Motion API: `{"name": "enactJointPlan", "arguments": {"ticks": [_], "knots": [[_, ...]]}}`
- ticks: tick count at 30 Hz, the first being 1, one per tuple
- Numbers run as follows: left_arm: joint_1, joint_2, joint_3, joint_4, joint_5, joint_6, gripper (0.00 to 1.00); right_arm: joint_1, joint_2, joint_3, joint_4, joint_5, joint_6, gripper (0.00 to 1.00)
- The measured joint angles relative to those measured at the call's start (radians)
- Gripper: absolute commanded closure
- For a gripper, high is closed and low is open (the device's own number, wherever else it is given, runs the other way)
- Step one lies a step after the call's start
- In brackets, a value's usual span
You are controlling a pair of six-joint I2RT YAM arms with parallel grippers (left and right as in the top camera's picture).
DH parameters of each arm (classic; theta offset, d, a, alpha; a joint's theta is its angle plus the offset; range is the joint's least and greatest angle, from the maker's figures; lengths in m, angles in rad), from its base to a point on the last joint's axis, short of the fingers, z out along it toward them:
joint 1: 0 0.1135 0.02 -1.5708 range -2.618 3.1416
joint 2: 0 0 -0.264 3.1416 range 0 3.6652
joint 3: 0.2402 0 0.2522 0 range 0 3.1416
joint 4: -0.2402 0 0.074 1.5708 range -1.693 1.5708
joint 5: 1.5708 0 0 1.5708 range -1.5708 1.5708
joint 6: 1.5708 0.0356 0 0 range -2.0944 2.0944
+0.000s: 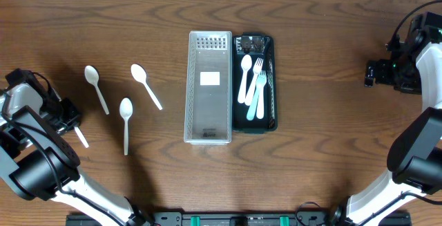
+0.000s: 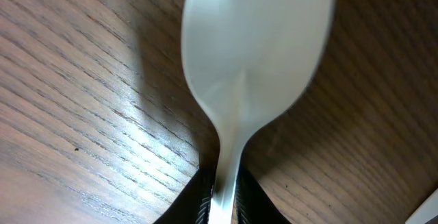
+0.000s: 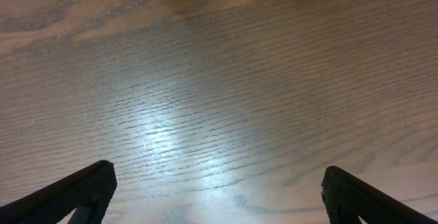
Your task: Pack container
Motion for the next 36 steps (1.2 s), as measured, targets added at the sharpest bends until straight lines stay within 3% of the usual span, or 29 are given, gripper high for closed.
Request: {"name": "enactJointPlan", "arguments": {"ticks": [11, 21, 29, 36], "knots": [[0.0, -0.02, 0.017, -0.008, 0.0, 0.0, 0.86, 0.0, 0.0, 0.0, 0.0, 0.0, 0.0, 0.01], [-0.036, -0.231, 0.028, -0.023, 0.0, 0.0, 0.87, 0.0, 0.0, 0.0, 0.0, 0.0, 0.0, 0.01], [-0.195, -0.432, 0.029, -0.076, 0.064, 0.0, 0.87, 0.0, 0.0, 0.0, 0.0, 0.0, 0.0, 0.01], [-0.456, -0.61, 0.031, -0.125, 0.167, -0.001, 0.87, 0.0, 0.0, 0.0, 0.0, 0.0, 0.0, 0.01]]}}
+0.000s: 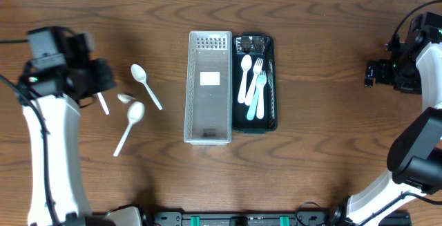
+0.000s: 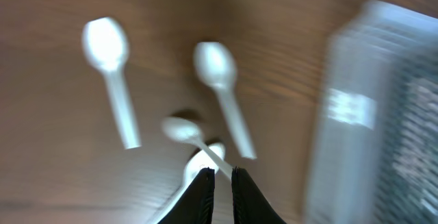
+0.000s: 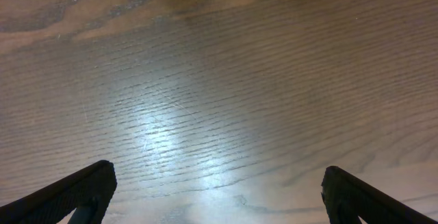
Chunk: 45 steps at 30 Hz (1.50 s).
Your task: Pack container
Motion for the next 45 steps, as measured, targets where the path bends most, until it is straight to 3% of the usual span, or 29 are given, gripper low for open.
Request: {"name": "enactJointPlan", "arguments": {"ticks": [9, 15, 18, 29, 37, 41, 45], "knots": [[-0.276, -0.04, 0.004, -0.05, 0.047, -0.021, 0.84, 0.0, 0.0, 0.0, 0.0, 0.0, 0.0, 0.01], [-0.306, -0.036, 0.004, -0.05, 0.018, -0.025, 0.23, 0.0, 0.0, 0.0, 0.0, 0.0, 0.0, 0.01], [-0.306, -0.035, 0.004, -0.052, -0.024, -0.029, 0.03, 0.0, 0.0, 0.0, 0.0, 0.0, 0.0, 0.01], [-0.281, 0.043, 0.005, -0.208, -0.206, -0.373, 0.02, 0.0, 0.0, 0.0, 0.0, 0.0, 0.0, 0.01], [-0.272, 0.118, 0.004, -0.211, -0.376, -0.089, 0.02, 0.0, 0.0, 0.0, 0.0, 0.0, 0.0, 0.01], [-0.248, 0.179, 0.004, -0.176, -0.528, -0.021, 0.02, 0.0, 0.0, 0.0, 0.0, 0.0, 0.0, 0.01], [-0.24, 0.197, 0.004, -0.193, -0.583, 0.004, 0.02, 0.0, 0.0, 0.0, 0.0, 0.0, 0.0, 0.01]]}}
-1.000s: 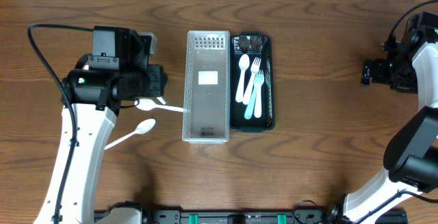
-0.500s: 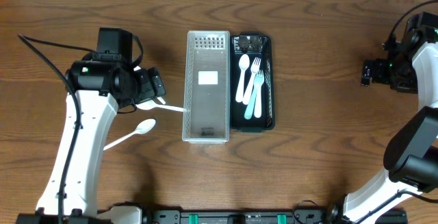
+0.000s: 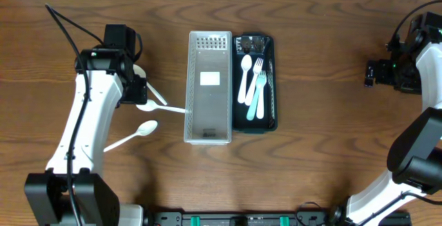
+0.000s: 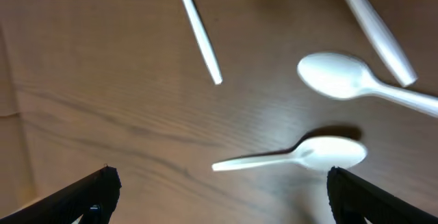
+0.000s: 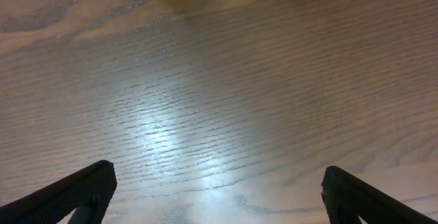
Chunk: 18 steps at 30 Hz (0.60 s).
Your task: Pack container
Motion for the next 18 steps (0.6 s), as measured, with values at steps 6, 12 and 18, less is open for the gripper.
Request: {"name": "enactJointPlan", "arguments": {"ticks": [6, 12, 18], "knots": [[0.002, 0.0, 0.0, -0.043, 0.079, 0.105, 0.02, 0.0, 0.0, 0.0, 0.0, 0.0, 0.0, 0.01], [0.033, 0.0, -0.002, -0.091, 0.22, 0.239, 0.02, 0.0, 0.0, 0.0, 0.0, 0.0, 0.0, 0.01], [0.14, 0.0, -0.058, -0.102, 0.263, 0.284, 0.02, 0.0, 0.0, 0.0, 0.0, 0.0, 0.0, 0.01]]}}
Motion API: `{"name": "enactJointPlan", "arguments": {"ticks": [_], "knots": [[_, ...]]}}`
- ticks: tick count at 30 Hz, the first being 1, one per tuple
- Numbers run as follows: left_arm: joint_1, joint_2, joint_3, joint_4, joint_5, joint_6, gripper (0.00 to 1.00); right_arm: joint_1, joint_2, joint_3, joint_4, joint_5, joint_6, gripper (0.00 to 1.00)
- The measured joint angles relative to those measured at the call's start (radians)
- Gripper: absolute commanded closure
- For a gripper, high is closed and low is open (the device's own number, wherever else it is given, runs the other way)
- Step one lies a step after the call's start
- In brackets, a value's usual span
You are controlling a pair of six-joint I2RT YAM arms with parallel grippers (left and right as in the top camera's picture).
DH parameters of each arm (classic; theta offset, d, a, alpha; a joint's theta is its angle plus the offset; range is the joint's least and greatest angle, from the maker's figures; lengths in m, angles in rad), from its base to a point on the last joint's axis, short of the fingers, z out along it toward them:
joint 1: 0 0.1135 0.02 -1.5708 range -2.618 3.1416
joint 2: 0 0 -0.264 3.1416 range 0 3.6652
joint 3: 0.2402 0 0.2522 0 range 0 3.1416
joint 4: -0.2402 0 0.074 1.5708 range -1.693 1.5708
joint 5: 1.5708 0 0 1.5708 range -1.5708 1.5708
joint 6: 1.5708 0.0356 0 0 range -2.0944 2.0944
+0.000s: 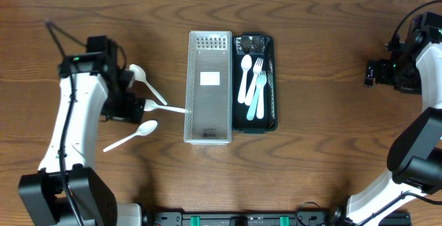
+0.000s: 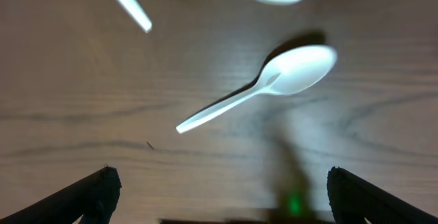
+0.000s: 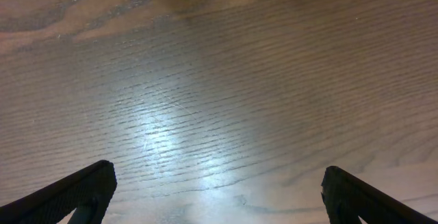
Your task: Pack container
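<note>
Left of the clear ribbed tray (image 1: 208, 115), white plastic spoons lie on the wood. One spoon (image 1: 146, 126) (image 2: 291, 70) lies slanted nearest the front. Another spoon (image 1: 153, 106) has its handle reaching the tray's edge. A third spoon (image 1: 140, 74) lies behind them, and a further handle tip (image 2: 130, 8) shows at the wrist view's top. My left gripper (image 1: 126, 106) (image 2: 219, 200) is open above the front spoon, holding nothing. The black container (image 1: 271, 122) beside the tray holds a spoon and two forks. My right gripper (image 1: 375, 74) (image 3: 219, 196) is open over bare wood.
The clear tray and black container stand side by side in the middle of the brown wooden table (image 1: 324, 157). The right arm sits at the far right edge. My left arm covers part of the area left of the spoons.
My left arm has shifted left and toward the table's front, so the front spoon now lies mid-view under the open gripper. The spoons and the right arm have not moved.
My left gripper was shut on a spoon at the table's left edge, three spoons lying left of the tray. Then it was over those spoons, still shut, and the front spoon lay slanted. Later it was open, a spoon's handle against the tray. Now it hangs open above the front spoon.
</note>
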Motion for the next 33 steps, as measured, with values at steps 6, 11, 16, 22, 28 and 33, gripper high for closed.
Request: {"name": "enactJointPlan", "arguments": {"ticks": [6, 11, 16, 22, 28, 33], "knots": [[0.044, 0.0, -0.062, 0.093, 0.02, 0.04, 0.02, 0.0, 0.0, 0.0, 0.0, 0.0, 0.0, 0.01], [0.045, 0.0, -0.104, 0.117, 0.023, 0.165, 0.02, 0.0, 0.0, 0.0, 0.0, 0.0, 0.0, 0.01], [0.045, 0.0, -0.136, 0.117, 0.027, 0.32, 0.02, 0.0, 0.0, 0.0, 0.0, 0.0, 0.0, 0.01], [0.045, 0.0, -0.176, 0.122, 0.056, 0.5, 0.02, 0.0, 0.0, 0.0, 0.0, 0.0, 0.0, 0.01], [0.045, 0.0, -0.209, 0.21, 0.114, 0.564, 0.02, 0.0, 0.0, 0.0, 0.0, 0.0, 0.0, 0.01], [0.045, 0.0, -0.254, 0.261, 0.138, 0.583, 0.02, 0.0, 0.0, 0.0, 0.0, 0.0, 0.0, 0.01]]}}
